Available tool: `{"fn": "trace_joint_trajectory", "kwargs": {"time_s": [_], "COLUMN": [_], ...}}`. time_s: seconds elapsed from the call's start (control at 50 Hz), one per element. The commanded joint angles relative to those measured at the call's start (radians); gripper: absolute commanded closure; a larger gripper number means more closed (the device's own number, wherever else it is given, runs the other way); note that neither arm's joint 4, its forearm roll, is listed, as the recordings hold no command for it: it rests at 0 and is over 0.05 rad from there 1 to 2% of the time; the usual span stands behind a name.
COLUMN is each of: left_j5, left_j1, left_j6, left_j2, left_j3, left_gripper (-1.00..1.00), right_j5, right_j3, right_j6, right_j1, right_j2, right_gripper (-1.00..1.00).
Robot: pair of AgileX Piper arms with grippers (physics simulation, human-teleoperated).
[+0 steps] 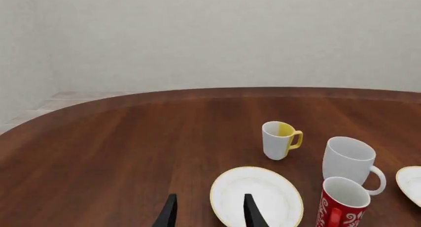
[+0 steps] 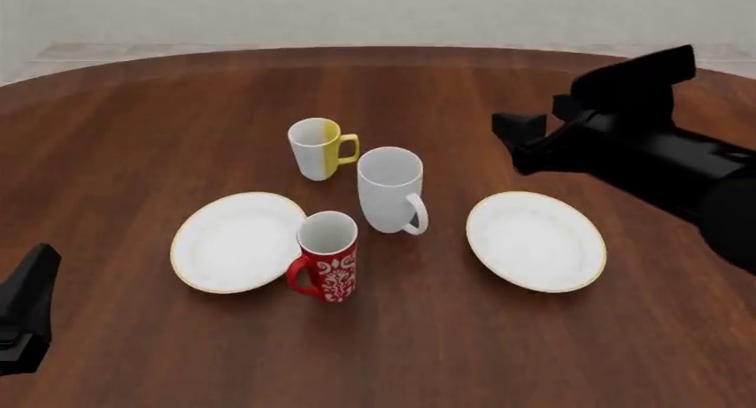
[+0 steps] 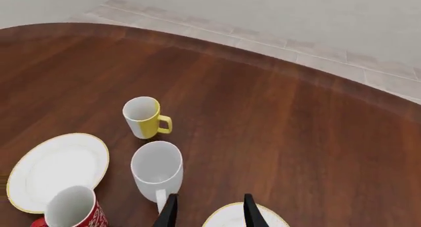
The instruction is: Put the white mug on the left plate.
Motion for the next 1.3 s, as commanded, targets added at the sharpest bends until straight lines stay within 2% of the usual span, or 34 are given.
{"fn": "trace_joint_trajectory", "kwargs": {"time_s": [0.02,0.48,1.3], "left_j5": [0.0,0.0,0.0], "left_j1": [0.0,0.0,0.0], "left_j6": [0.0,0.0,0.0], "left_j2": [0.0,0.0,0.0], "left_j3": [0.0,0.0,0.0], "left_gripper": [-1.0,-1.0,-1.0], "right_j5": [-0.021,-0.093,-0.167], "right_j3": [-0.022,-0.057,-0.056], "right_j6": [0.008,0.029,0.08], "right_j1": [0.05,0.131,0.153], "right_j2": [0.051,0.176,0.296], "right_gripper": [-1.0,-1.0,-1.0]}}
